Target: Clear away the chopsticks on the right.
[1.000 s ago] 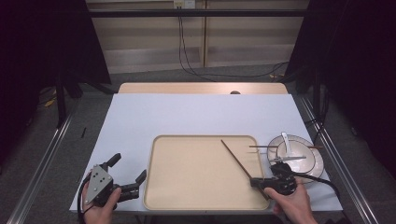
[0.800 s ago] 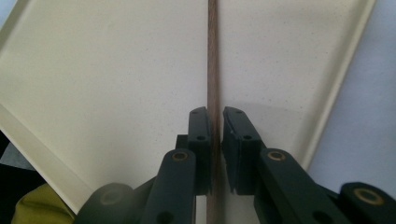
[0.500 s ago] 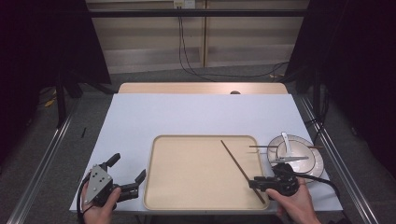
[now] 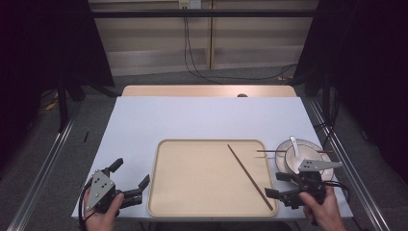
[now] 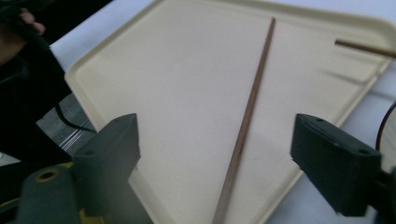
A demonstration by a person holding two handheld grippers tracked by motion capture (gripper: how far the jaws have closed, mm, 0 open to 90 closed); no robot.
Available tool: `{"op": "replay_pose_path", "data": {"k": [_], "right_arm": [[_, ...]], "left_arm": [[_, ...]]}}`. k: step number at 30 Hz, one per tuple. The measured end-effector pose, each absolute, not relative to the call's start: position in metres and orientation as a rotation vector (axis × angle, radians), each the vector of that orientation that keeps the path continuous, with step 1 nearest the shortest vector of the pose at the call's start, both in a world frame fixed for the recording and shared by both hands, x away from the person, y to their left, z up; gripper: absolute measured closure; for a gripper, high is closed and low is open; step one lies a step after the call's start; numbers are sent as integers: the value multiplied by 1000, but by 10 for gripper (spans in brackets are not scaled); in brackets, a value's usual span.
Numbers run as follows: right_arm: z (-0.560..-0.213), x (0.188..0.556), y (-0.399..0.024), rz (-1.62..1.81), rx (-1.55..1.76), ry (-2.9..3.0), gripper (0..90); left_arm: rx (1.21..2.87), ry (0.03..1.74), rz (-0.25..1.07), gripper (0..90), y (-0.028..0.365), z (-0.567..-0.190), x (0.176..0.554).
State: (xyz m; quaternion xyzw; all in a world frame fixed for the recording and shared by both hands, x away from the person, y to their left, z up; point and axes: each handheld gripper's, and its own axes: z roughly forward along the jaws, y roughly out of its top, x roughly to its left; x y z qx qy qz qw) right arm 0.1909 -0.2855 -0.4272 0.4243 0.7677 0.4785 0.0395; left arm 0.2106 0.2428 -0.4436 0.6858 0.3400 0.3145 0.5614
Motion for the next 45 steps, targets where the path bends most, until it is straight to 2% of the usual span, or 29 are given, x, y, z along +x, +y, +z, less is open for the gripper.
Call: {"op": "replay_pose_path", "data": {"k": [5,11,22,33,38,43,45], "right_arm": [[-407,186,-308,1506,1208,2232,152],[-390,192,-344,1475,1075,2203,98],[-379,232,-401,1425,903,2173,76],[-381,279,-454,1327,971,2262,66],[-386,297,-467,1218,984,2341,137],[-397,311,-472,1106,921,2468,323],[-402,315,-469,1038,915,2497,322]], "left_arm": [[1616,800,742,14,243,-444,211],[1619,804,742,14,244,-444,211],[1620,803,751,14,245,-444,211],[1625,800,755,14,245,-444,211],[1623,797,750,14,245,-444,211],[1616,801,744,14,244,-444,211],[1620,795,746,14,245,-444,211]]}}
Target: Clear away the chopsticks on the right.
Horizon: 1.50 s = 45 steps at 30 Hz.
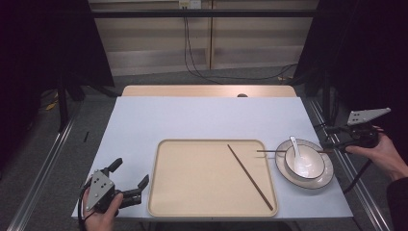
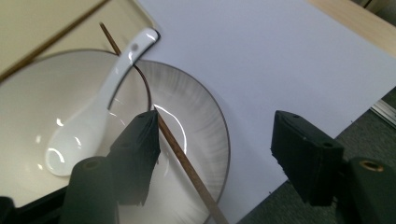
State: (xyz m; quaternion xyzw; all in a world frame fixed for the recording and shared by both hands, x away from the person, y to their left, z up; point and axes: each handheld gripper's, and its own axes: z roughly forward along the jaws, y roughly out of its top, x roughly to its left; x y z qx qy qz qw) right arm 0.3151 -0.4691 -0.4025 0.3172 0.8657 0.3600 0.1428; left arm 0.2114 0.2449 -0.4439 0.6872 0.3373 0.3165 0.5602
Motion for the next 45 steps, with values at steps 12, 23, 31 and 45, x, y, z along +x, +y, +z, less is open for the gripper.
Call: {"op": "replay_pose_path", "data": {"k": [12,23,31,45], "right_arm": [[-421,327,-451,842,679,2753,661],[-439,330,-436,757,573,2817,704],[-443,335,-427,754,501,2852,807],[-443,332,-429,790,521,2846,850]], "left_arm": [[1621,803,753,14,246,-444,211],[1614,791,745,14,245,-444,210],[1615,791,748,14,245,-444,210],[1617,787,745,14,246,-444,210]]}}
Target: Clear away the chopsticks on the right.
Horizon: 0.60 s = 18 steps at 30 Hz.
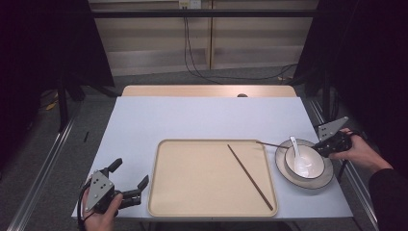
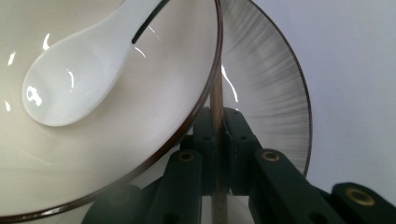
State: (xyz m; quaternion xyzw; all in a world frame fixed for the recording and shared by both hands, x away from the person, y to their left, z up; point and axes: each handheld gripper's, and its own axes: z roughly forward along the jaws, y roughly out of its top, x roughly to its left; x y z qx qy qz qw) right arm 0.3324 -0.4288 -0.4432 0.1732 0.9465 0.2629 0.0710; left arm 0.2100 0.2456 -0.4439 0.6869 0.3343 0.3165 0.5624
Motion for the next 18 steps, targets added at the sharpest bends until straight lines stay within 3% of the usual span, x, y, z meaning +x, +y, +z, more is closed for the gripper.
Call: {"op": "replay_pose_path", "data": {"k": [18], "right_arm": [[-421,329,-442,882,695,2745,851]], "left_arm": [[1608,798,751,13,246,-444,210]]}}
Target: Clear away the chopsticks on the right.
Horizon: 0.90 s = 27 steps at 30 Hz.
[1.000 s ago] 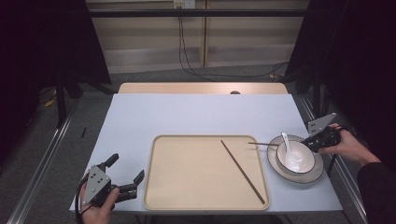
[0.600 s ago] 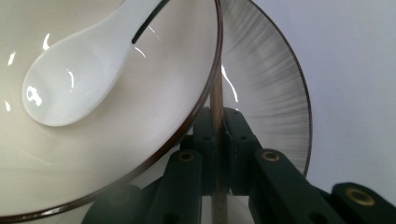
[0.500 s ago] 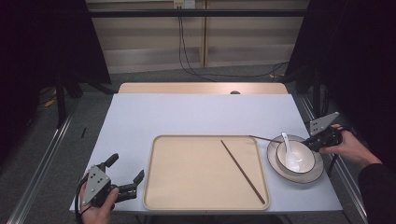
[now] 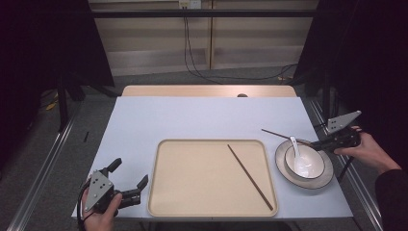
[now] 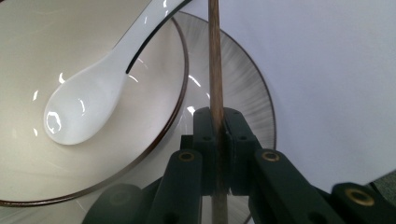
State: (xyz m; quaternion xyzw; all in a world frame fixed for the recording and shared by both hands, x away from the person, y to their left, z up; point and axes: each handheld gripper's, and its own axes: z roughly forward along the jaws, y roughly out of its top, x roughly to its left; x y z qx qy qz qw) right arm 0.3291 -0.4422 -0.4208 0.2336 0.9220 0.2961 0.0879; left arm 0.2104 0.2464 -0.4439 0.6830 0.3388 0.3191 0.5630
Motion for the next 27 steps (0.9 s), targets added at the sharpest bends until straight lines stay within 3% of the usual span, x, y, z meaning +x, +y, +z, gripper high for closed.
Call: {"op": "replay_pose_path", "data": {"k": [15,27], "right_arm": [[-388,319,-450,1038,955,2571,851],[-379,289,-426,1149,1196,2401,852]], "left_arm": [[1606,805,751,13,247,-444,210],[1615,805,758,13,248,-444,210]]}}
